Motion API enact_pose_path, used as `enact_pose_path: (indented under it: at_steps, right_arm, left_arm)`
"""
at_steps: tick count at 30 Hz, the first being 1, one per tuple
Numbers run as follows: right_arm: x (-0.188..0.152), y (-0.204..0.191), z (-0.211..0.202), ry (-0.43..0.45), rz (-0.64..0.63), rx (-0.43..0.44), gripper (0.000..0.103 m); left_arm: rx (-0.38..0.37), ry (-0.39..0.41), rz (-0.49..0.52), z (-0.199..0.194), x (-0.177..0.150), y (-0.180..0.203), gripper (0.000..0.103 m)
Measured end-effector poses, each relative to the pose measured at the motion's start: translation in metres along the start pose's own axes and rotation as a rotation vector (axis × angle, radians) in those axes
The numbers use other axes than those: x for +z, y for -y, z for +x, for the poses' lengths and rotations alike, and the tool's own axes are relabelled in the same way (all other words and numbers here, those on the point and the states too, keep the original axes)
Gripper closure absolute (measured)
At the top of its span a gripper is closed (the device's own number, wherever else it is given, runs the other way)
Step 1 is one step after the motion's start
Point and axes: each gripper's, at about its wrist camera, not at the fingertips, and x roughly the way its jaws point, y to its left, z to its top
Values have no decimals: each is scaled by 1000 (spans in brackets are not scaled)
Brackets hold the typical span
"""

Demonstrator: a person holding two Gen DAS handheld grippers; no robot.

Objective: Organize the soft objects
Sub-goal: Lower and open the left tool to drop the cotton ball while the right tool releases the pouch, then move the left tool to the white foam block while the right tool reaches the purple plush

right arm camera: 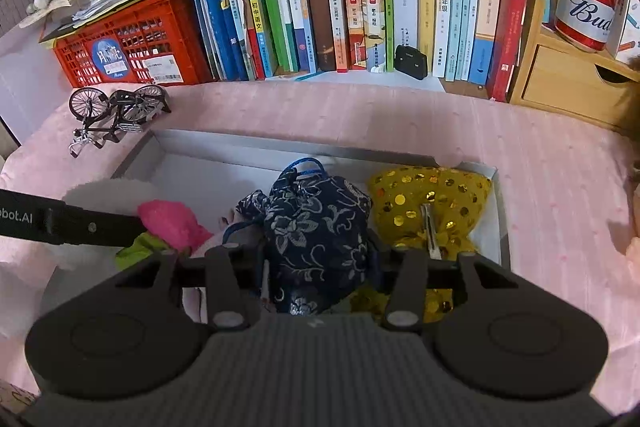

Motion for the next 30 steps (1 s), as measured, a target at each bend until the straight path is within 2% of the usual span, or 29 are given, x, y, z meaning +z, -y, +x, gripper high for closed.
enact_pose_path:
  at_steps: [2, 4, 8, 14, 20, 22, 27, 30]
  right_arm:
    - [0, 0, -1, 4, 1, 1, 46]
    - [0, 0, -2, 5, 1, -1, 37]
    - [0, 1, -7, 5, 7, 1, 35]
    - [-2, 1, -20, 22, 21, 13, 27]
    - [-7, 1, -45, 55, 45, 32, 21]
    - [-10, 3, -58, 72, 64, 64, 20]
    - [-22, 4, -90, 112, 77, 111, 17]
    - [-32, 3, -107, 111, 73, 110, 15]
  left_arm:
    - [-3, -4, -6, 0, 0, -1, 41]
    - [-1, -8, -11, -1, 0, -2, 37]
    - [11, 0, -12, -5, 0, -2, 29]
    - [15, 18, 8, -17, -3, 2, 23]
    - [32, 83, 99, -40, -14, 15, 20]
    - [44, 113, 137, -50, -19, 21, 19]
    - [84, 202, 240, -76, -39, 33, 16]
    - [96, 247, 292, -92, -54, 37, 14]
